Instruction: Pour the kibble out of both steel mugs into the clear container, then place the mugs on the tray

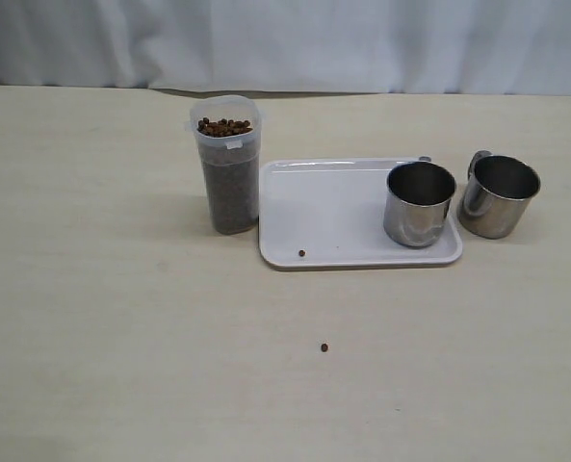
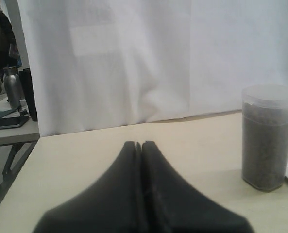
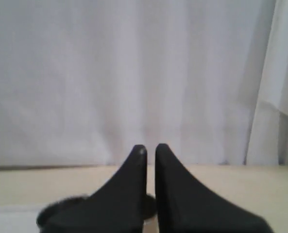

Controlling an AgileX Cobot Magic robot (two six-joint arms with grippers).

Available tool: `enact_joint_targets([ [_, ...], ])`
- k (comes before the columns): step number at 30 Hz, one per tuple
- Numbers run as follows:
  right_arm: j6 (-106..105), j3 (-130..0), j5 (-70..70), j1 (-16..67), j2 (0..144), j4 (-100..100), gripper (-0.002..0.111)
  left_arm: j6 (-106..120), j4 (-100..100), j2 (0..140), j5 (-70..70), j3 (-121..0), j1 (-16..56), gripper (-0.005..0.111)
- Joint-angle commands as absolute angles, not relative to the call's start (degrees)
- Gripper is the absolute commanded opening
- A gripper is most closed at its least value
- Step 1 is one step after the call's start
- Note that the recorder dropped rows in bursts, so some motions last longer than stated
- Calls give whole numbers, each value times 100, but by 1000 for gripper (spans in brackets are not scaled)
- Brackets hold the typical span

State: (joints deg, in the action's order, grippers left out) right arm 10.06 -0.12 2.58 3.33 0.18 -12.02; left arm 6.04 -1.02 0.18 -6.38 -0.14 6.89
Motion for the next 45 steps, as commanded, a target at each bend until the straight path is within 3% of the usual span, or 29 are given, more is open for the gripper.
enact_joint_targets([
  [1, 947, 0, 1267, 354, 0, -1092, 5, 610, -103, 0, -537, 0, 734, 0],
  [4, 947, 0, 1611, 354, 0, -1092, 5, 610, -103, 0, -537, 0, 734, 0],
  [8, 983, 0, 3194, 354, 0, -1109, 5, 610, -103, 0, -537, 0, 734, 0],
  [12, 983, 0, 2762, 354, 300, -1942, 5, 610, -103, 0, -537, 0, 734, 0],
  [22, 905, -142, 4690, 354, 4845, -1322, 8, 610, -103, 0, -537, 0, 734, 0],
  [24, 925, -450, 4827, 354, 5793, -1227, 17, 610, -103, 0, -537, 0, 734, 0],
  [26, 975, -802, 4725, 354, 6711, -1268, 34, 610, -103, 0, -537, 0, 734, 0],
  [32, 881, -1525, 4959, 354, 8549, -1723, 106, 610, -103, 0, -561, 0, 734, 0],
  [33, 853, -1666, 4932, 354, 8748, -1772, 110, 610, -103, 0, -561, 0, 734, 0],
  [45, -362, -2507, 4625, 354, 9776, -1555, 110, 610, -103, 0, -561, 0, 734, 0],
])
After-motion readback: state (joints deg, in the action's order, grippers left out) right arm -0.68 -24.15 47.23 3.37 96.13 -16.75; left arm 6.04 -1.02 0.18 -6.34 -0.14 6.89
